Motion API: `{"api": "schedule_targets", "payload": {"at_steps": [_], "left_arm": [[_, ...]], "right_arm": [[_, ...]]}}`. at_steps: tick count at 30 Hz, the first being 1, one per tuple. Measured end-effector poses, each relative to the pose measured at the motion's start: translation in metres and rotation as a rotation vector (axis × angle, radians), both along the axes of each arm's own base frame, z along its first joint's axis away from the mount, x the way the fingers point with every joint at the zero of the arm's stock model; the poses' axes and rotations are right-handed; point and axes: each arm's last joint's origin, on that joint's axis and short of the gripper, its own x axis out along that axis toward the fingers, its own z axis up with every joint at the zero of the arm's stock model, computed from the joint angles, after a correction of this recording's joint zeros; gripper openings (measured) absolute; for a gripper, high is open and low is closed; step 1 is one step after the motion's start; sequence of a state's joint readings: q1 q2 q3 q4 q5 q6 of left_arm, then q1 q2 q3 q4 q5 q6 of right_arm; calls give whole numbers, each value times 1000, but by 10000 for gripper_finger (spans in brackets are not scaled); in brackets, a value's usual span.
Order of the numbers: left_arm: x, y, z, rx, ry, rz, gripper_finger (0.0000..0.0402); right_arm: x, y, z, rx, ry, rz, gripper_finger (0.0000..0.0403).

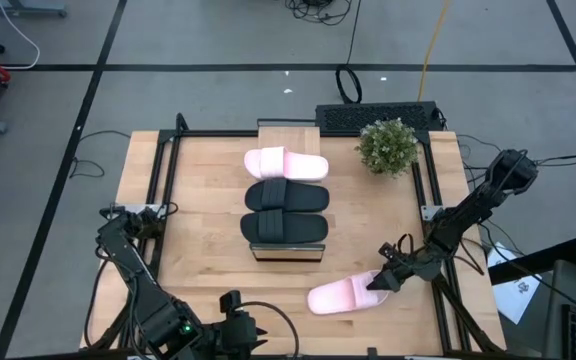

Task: Pick and place slides into the shelf
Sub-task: Put the pink slide on the shelf

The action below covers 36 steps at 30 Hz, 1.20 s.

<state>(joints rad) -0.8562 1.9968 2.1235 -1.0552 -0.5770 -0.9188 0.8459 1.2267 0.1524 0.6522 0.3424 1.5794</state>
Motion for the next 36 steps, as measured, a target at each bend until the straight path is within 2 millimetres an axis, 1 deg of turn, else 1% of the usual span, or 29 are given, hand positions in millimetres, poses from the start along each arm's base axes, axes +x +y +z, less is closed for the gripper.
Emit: {"api": "schedule_targets", "payload": {"at_steps": [12, 23, 25, 27, 30, 34, 36], "left_arm": [[-1, 1, -1, 12, 11, 0, 60], [-2, 3, -2, 50, 12, 17, 60], [-2, 4, -2, 58, 11, 21, 60], [-2, 4, -2, 67, 4, 24, 60], [-2, 5, -2, 78, 6, 26, 60], [-3, 5, -3, 83, 10, 26, 60], [-3, 5, -3, 84, 11, 26, 60]], "right_arm": [[2, 3, -7, -1, 15, -3, 164], [7, 6, -9, 17, -25, -27, 161], [8, 8, -9, 17, -24, -26, 149], [11, 11, -9, 12, -21, -24, 128], [16, 16, -10, -8, -24, -16, 87], [19, 20, -10, -15, -30, -10, 19], [19, 21, -9, -14, -41, -1, 9]]}}
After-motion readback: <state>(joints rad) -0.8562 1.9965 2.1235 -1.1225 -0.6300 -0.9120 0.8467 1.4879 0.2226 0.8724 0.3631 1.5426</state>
